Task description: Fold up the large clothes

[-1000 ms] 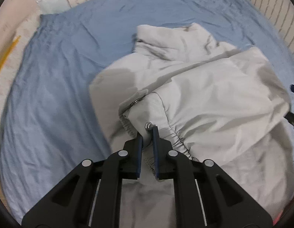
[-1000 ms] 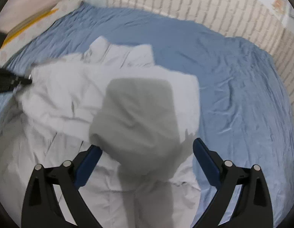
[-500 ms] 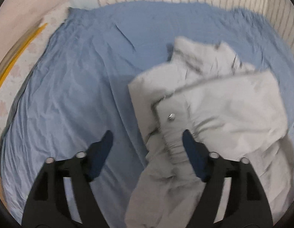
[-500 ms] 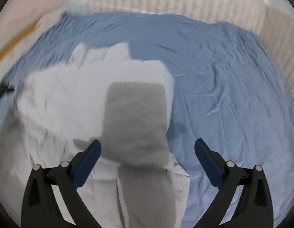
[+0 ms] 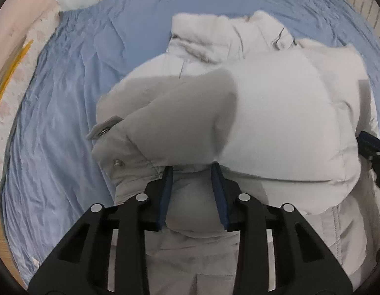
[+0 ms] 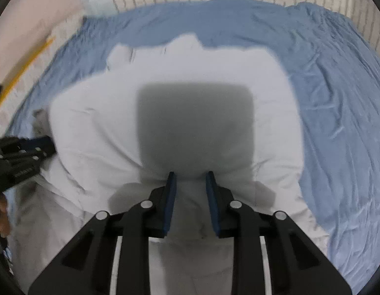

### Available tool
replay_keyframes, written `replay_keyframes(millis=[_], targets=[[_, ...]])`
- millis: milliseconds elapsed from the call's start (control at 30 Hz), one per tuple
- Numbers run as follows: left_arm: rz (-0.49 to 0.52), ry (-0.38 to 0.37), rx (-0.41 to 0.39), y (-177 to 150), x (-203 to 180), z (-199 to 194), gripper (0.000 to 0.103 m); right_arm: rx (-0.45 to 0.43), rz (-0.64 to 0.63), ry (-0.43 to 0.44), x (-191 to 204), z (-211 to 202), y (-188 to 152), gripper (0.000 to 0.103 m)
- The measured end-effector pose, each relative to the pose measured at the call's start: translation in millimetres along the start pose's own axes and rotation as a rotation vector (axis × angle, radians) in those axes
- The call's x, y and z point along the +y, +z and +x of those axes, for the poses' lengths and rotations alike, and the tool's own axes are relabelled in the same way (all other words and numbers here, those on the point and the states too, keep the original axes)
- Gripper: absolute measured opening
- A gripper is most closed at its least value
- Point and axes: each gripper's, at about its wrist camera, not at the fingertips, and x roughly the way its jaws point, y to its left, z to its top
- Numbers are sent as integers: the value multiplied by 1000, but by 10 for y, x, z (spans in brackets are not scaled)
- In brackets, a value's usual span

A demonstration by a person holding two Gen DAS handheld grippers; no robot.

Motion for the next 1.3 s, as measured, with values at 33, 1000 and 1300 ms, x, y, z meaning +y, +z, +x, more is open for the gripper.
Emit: replay_keyframes(millis=[33,1000,1300], targets=[[12,2,6,-8,1,6,33,13,0,1,4,60,22,26],[-40,-61,85,156,90,350,33,133,-6,17,-102,409,-8,27],[-110,-102,-123,277,234,-590,76,-145,17,29,-138,-548,380,51]])
